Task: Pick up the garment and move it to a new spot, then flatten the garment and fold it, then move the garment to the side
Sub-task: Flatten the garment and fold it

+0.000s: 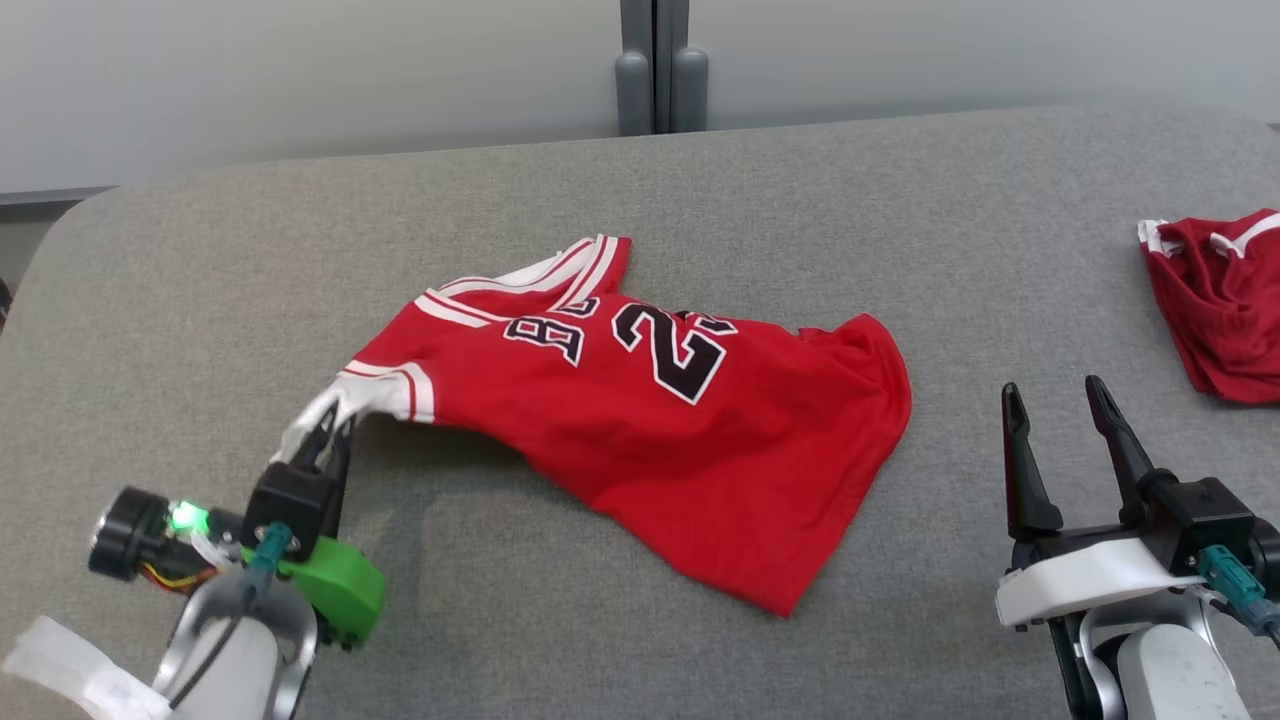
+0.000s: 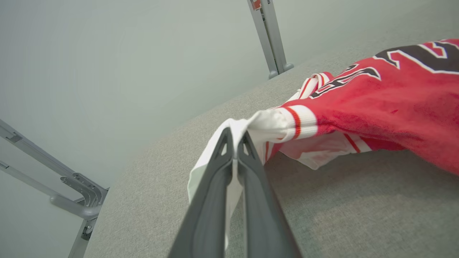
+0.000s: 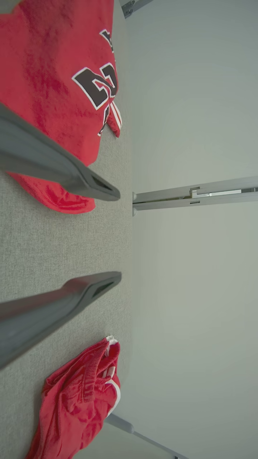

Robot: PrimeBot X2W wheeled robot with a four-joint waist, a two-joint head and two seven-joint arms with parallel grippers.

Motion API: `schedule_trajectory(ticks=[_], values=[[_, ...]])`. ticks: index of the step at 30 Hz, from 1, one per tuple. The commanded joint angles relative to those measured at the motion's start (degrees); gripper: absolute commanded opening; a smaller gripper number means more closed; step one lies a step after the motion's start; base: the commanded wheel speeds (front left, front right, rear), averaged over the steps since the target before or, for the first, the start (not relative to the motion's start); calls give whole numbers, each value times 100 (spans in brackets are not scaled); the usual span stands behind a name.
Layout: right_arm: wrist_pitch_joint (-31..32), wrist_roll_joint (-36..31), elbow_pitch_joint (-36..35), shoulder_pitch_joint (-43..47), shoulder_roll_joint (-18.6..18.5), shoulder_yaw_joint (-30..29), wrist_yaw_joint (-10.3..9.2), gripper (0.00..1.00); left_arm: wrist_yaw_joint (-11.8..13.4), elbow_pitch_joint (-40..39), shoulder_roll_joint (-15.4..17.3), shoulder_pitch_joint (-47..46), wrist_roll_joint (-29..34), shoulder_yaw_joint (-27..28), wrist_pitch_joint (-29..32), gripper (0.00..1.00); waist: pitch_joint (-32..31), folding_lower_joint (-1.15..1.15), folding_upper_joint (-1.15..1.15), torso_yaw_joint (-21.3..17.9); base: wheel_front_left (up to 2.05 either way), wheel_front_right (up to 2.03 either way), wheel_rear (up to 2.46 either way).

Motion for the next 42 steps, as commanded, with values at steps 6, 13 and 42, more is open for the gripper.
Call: schedule_trajectory(ticks=[6, 13, 42], values=[[-19, 76, 35, 130, -10, 36, -9, 100, -127, -472, -226, 1050, -241, -317, 454, 0, -102, 0, 0, 72, 0, 0, 0], [-19, -51, 73, 104, -10, 36, -9, 100, 25, -47, -802, 1314, -522, -460, 309, 0, -84, 0, 0, -35, 0, 0, 0], [1609, 386, 2755, -1349, -13, 158, -9, 100, 452, -1193, -1342, 1270, -981, -182, -451, 100, 148, 0, 0, 806, 0, 0, 0]])
